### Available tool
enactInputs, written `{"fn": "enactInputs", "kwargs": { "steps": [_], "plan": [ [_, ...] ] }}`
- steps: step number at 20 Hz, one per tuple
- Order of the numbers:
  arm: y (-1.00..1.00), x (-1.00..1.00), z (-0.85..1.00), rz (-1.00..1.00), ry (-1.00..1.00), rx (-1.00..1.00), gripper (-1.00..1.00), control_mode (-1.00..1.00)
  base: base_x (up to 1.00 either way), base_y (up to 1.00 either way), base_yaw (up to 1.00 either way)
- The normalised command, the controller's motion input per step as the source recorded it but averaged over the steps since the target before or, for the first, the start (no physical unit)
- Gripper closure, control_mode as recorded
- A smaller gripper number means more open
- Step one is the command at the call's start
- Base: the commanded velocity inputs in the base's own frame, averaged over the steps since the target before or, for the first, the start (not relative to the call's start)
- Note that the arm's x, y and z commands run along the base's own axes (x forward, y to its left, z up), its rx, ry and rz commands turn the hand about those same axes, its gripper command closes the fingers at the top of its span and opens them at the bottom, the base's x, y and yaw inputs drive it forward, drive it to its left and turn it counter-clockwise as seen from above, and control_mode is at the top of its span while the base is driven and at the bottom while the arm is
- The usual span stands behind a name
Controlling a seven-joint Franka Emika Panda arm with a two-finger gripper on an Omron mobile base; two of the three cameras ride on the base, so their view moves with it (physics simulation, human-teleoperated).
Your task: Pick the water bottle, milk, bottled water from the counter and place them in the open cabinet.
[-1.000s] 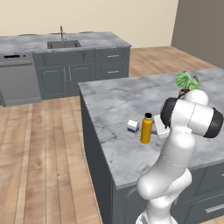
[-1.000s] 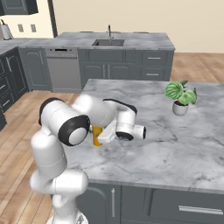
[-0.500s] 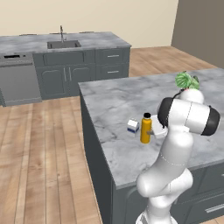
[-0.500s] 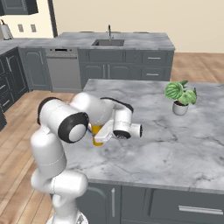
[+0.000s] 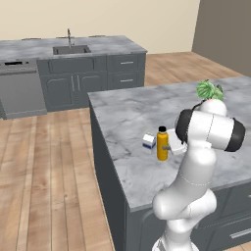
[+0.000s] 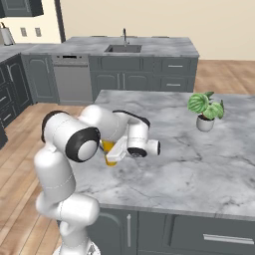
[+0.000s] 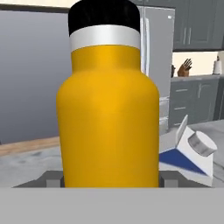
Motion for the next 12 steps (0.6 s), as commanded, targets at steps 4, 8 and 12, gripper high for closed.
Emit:
{"fn": "enactInputs", "kwargs": {
  "steps": [4,8,12],
  "plan": [
    [-0.07,-0.47,0.57,0.0,-0.07,0.03,1.0,-1.0,0.0,0.0,0.0],
    [-0.18,-0.61,0.99,-0.03,-0.07,0.03,1.0,-1.0,0.0,0.0,0.0],
    [-0.2,-0.67,0.97,-0.04,-0.05,0.04,1.0,-1.0,0.0,0.0,0.0]
  ]
}}
